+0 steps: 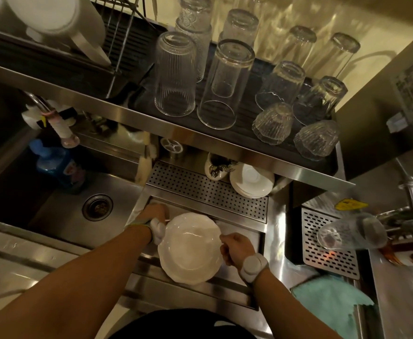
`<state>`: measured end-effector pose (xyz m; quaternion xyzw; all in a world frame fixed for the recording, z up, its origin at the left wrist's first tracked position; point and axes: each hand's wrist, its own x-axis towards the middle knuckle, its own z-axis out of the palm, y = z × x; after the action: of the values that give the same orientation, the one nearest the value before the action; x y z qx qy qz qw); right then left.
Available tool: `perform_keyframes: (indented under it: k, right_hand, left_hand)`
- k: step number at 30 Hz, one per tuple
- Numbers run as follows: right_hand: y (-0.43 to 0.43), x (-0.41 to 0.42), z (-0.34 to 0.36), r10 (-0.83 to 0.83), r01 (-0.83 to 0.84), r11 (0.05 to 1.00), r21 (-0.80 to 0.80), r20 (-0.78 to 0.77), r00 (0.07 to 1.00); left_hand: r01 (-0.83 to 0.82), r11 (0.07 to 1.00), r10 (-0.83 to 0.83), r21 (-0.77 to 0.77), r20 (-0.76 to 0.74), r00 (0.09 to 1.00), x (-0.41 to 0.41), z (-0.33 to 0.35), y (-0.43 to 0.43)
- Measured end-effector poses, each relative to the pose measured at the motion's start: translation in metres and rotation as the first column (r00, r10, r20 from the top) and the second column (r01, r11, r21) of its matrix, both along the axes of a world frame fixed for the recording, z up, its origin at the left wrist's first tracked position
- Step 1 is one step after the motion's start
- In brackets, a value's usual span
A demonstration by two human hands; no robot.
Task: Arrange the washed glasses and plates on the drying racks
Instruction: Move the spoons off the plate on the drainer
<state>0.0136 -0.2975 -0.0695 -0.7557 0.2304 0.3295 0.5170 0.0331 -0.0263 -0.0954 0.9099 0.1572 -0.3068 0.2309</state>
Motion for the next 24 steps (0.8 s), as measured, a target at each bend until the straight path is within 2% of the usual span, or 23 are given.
perform_keyframes:
  k: [3, 6, 10, 14, 18, 21, 24]
  right_hand:
    - [-0.002, -0.002, -0.006, 0.000, 0.000, 1.000, -0.030, -0.018, 1.000]
    - [-0.003, -0.003, -0.009, 0.002, -0.004, 0.999, -0.047, -0.033, 0.999]
    - [-0.001, -0.001, -0.010, 0.015, -0.017, 0.998, -0.057, -0.030, 0.999]
    - [0.003, 0.001, -0.008, 0.011, -0.012, 0.999, -0.043, -0.021, 1.000]
    - [0.004, 0.002, -0.005, 0.032, -0.032, 0.999, -0.022, -0.012, 0.999]
    - [0.006, 0.007, 0.001, 0.006, -0.006, 1.000, 0.002, 0.033, 0.999]
    - [0.011, 0.015, 0.010, -0.044, 0.039, 0.998, 0.051, 0.113, 0.993]
  left_hand:
    - [-0.051, 0.999, 0.052, -0.014, 0.059, 0.997, -0.001, -0.003, -0.001]
    - [-0.136, 0.988, 0.149, -0.077, 0.200, 0.968, -0.005, 0.000, -0.001]
    - [-0.220, 0.944, 0.294, -0.245, 0.329, 0.897, -0.006, 0.004, 0.007]
    - [-0.326, 0.881, 0.442, -0.343, 0.346, 0.828, -0.008, 0.017, 0.009]
    - [-0.305, 0.852, 0.475, -0.425, 0.384, 0.792, -0.007, 0.027, 0.008]
    - [-0.307, 0.768, 0.561, -0.563, 0.358, 0.746, -0.006, 0.038, 0.002]
    - [-0.320, 0.587, 0.686, -0.744, 0.246, 0.685, -0.003, 0.060, -0.003]
